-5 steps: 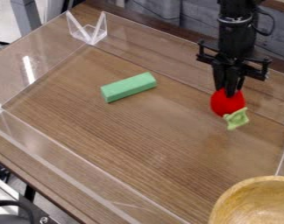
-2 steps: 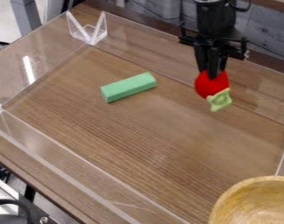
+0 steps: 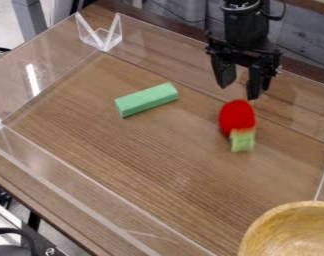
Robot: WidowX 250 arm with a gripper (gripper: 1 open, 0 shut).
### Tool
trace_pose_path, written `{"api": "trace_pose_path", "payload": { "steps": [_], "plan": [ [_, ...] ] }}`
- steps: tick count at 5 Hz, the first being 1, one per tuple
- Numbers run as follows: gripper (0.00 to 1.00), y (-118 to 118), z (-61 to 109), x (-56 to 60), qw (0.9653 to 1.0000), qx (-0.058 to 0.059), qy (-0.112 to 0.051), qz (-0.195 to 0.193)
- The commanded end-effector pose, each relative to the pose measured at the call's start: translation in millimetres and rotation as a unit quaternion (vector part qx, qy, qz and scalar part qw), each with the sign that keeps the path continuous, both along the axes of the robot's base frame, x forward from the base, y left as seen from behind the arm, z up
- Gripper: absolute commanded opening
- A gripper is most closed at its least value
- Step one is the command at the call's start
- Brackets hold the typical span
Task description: Move the red fruit to the right
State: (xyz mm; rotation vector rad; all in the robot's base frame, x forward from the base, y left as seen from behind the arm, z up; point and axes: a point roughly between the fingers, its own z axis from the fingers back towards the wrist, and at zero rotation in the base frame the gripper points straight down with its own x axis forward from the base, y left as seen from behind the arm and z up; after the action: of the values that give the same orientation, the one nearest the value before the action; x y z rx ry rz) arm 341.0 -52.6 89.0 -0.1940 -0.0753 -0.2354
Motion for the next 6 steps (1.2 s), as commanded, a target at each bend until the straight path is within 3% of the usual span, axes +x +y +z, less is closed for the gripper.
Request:
{"api": "trace_pose_path", "payload": {
  "steps": [1,2,4,6],
  "plan": [
    [1.00,-3,9.4,-2.2,0.9995,-0.002,-0.021,-0.026],
    [1.00,-4,5.6,-8.4,0.9985,-0.001,-0.022,-0.050],
    [1.00,-8,2.2,-4.1,0.9997,0.003,-0.021,-0.007],
    [1.00,-10,-15.7,6.7,0.9998,0.007,-0.017,0.009]
  ]
}}
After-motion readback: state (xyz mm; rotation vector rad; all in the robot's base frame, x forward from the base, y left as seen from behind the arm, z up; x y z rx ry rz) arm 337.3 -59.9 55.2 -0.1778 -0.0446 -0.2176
